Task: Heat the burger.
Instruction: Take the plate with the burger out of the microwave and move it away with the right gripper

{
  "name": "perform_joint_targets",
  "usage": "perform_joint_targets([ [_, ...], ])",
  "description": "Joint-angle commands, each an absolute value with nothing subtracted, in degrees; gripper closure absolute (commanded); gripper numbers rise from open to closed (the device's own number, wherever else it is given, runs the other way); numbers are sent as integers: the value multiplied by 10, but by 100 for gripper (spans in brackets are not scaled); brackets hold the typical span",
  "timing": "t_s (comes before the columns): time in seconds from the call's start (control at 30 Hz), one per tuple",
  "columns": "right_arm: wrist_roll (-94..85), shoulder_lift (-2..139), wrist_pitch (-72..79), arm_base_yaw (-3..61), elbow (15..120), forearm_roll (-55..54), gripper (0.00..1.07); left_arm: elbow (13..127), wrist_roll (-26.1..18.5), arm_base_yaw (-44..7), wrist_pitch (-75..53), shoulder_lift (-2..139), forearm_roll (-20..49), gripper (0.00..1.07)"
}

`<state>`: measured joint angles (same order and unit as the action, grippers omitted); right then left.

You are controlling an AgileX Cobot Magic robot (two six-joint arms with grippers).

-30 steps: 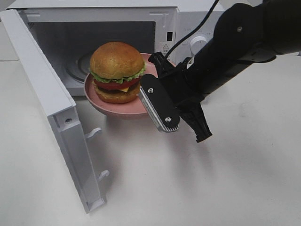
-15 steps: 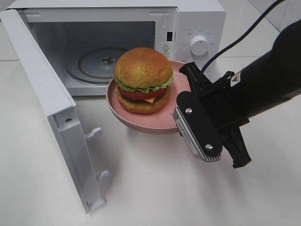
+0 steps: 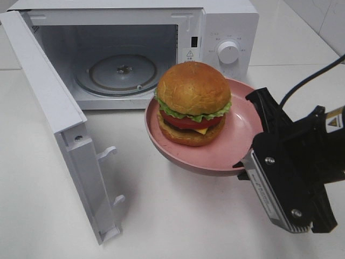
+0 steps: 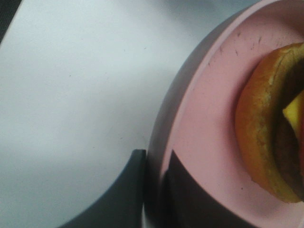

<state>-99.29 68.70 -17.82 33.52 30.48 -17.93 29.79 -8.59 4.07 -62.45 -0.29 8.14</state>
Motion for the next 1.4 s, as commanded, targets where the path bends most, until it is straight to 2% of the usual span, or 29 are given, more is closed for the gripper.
perform_joint_targets([
  [0.03, -950, 640, -150, 333, 284, -156, 107, 297, -82, 40, -615, -14, 81, 9],
  [0.27, -850, 578, -175, 333, 253, -90, 107, 297, -82, 40, -615, -14, 81, 9],
  [0.43, -689, 533, -219, 333, 248, 24, 107, 297, -82, 40, -615, -14, 81, 9],
  [0.87, -301, 532, -277, 333, 248, 299, 107, 297, -82, 40, -615, -14, 81, 9],
  [1.4, 26, 547, -383, 333, 248, 407, 107, 297, -82, 40, -615, -14, 81, 9],
])
